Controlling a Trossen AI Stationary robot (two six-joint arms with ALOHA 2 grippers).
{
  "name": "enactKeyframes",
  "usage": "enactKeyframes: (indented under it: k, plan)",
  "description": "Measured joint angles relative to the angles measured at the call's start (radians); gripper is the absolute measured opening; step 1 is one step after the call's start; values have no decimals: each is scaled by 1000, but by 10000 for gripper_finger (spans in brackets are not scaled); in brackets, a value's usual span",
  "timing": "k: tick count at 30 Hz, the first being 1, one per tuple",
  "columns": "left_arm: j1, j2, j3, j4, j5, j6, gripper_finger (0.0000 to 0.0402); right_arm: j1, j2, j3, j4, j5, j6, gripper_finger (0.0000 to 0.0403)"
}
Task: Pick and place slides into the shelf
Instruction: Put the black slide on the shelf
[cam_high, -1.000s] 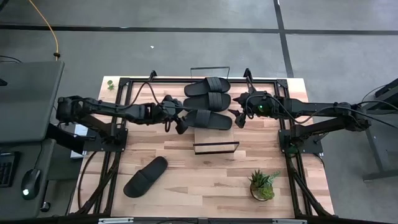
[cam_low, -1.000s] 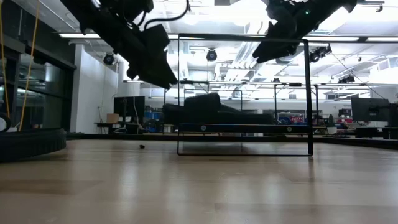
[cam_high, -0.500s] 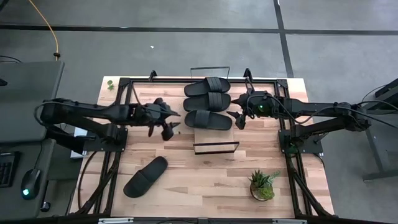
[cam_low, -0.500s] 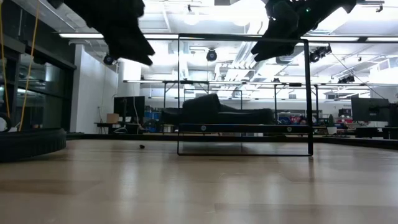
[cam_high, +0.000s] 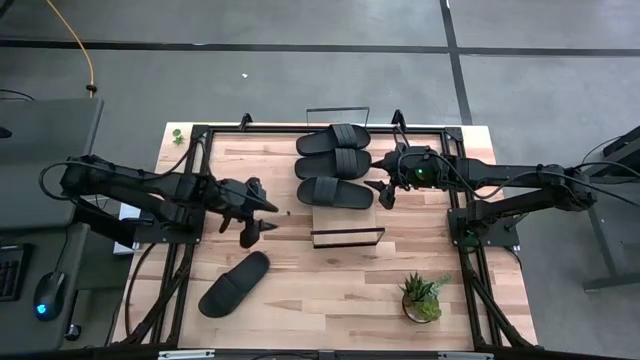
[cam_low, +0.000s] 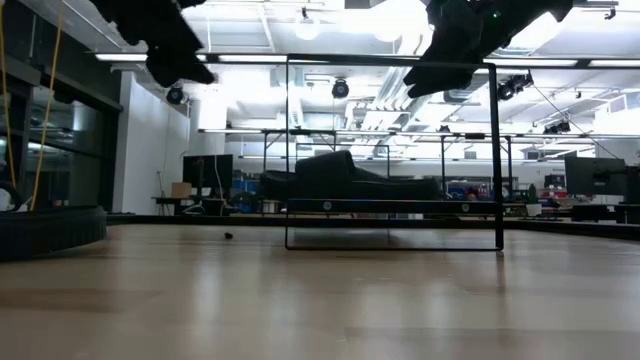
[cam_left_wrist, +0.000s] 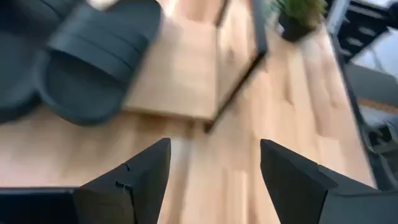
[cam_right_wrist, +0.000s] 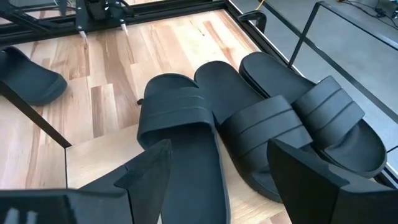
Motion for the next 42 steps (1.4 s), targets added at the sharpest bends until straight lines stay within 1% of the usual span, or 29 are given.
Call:
enactKeyframes:
  k: [3, 7, 12, 23, 31, 35, 38, 42]
  plan:
    - [-9, 0, 0, -52, 50, -6, 232, 0, 0, 0, 2, 0, -1, 257]
    - [-42, 0, 0, -120, 57, -30, 232, 0, 0, 0, 5, 0, -2, 257]
    - [-112, 11, 0, -176, 57, -67, 232, 0, 0, 0, 5, 0, -1, 257]
    - [-263, 53, 1, -154, 57, -104, 232, 0, 0, 0, 2, -2, -1, 257]
    - [-338, 151, 0, -161, 68, -184, 232, 0, 33, 0, -43, -105, 0, 257]
    - [-370, 199, 0, -173, 100, -249, 232, 0, 82, 0, -62, -158, -2, 257]
    - [-389, 219, -1, -175, 114, -264, 232, 0, 119, 0, -51, -192, -19, 257]
    - [-393, 230, -2, -175, 177, -311, 232, 0, 146, 0, -40, -220, -24, 257]
